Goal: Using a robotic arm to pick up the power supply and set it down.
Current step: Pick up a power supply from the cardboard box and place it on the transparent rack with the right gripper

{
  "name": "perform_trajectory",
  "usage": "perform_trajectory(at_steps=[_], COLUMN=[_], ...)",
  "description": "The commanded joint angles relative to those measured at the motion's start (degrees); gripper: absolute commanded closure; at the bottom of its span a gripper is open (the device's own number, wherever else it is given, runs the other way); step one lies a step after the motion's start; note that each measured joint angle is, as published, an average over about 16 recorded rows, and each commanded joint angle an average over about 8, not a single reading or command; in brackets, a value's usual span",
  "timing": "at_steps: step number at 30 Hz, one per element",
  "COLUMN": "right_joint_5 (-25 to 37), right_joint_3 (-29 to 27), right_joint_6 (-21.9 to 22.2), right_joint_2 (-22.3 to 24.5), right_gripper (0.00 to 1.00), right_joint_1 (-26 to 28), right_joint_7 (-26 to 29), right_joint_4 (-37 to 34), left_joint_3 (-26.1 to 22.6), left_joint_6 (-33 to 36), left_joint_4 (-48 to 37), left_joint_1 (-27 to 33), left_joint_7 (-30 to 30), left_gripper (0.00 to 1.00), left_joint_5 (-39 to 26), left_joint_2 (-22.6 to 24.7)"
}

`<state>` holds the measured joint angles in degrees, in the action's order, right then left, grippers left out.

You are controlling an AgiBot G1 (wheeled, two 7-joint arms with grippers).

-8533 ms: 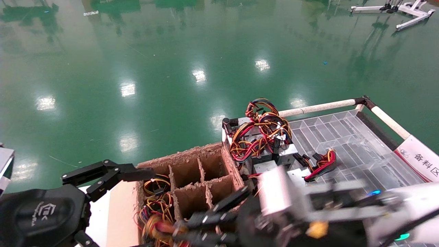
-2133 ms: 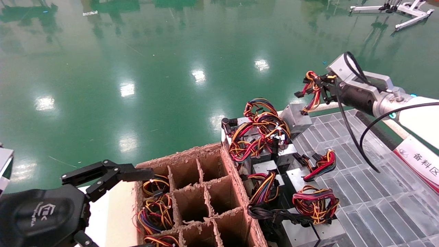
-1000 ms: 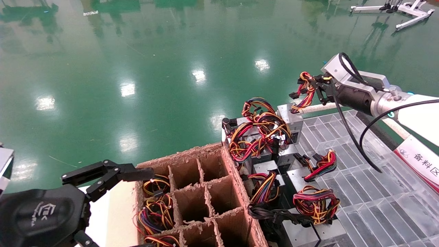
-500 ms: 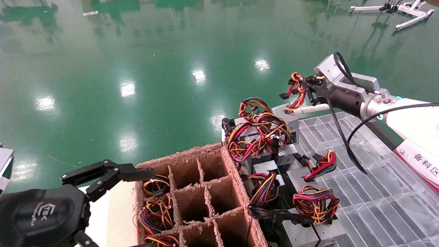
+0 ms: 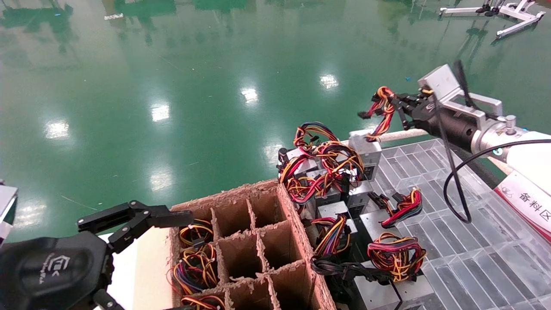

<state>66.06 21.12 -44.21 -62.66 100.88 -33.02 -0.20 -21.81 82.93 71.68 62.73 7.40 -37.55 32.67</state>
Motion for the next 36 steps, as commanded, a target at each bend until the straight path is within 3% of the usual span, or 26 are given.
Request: perform_trajectory(at_steps=[1,25,31,36], right_joint_5=[-1.3,-8.3,-8.3,-7.2], right_joint_3=[-0.9,-5.8,-5.8,-5.0], right_joint_6=[0.0,1.7,-0.2,-4.4], right_joint_2=[0.2,0.8,1.9,3.4], right_gripper=[1.0,1.0,1.0,1.0], right_joint_1=[-0.5,-4.9,-5.7,-6.5], right_joint_7=[0.3,-0.6,-1.1,-1.2], right_joint_4=[0.0,0.3,0.4,0.6], left_joint_3=[0.0,0.0,0.0,0.0], left_joint_6=[0.0,0.0,0.0,0.0], left_joint_4=[0.0,0.0,0.0,0.0], left_joint_1=[0.0,0.0,0.0,0.0], left_joint_7=[0.0,0.0,0.0,0.0], left_gripper=[0.0,0.0,0.0,0.0], left_joint_5=[0.0,0.0,0.0,0.0], left_joint_2=[0.0,0.0,0.0,0.0])
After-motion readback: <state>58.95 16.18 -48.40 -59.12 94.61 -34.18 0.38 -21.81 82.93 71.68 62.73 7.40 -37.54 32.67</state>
